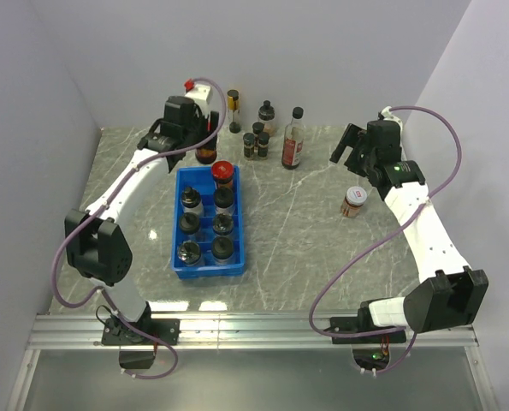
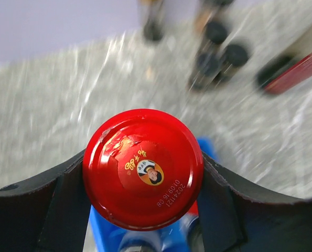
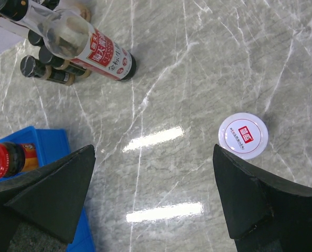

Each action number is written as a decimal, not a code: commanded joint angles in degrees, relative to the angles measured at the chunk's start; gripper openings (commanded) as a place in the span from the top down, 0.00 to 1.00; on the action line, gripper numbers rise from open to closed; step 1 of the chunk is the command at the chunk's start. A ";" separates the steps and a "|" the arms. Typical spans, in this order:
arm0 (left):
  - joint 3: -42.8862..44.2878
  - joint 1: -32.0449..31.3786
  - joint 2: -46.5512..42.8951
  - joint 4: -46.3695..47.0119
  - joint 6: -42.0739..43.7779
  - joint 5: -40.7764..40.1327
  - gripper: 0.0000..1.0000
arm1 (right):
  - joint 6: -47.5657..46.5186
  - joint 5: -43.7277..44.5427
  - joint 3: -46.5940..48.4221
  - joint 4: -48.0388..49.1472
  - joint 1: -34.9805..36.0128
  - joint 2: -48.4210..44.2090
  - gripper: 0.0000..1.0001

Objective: Organize the condiment bottles
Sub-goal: Place the bottle in the storage box.

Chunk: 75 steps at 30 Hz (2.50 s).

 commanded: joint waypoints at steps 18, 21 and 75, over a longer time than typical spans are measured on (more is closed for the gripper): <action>-15.22 1.20 -9.35 7.22 -10.55 -4.52 1.00 | 0.13 -1.14 3.13 1.97 -0.19 3.69 0.00; -16.28 1.20 -11.37 6.51 -11.61 -4.69 1.00 | 0.22 -1.23 3.49 1.88 -0.19 4.21 0.00; -18.49 1.29 -4.00 10.82 -13.64 -12.78 0.25 | 0.57 -2.02 3.14 2.59 0.69 5.18 0.00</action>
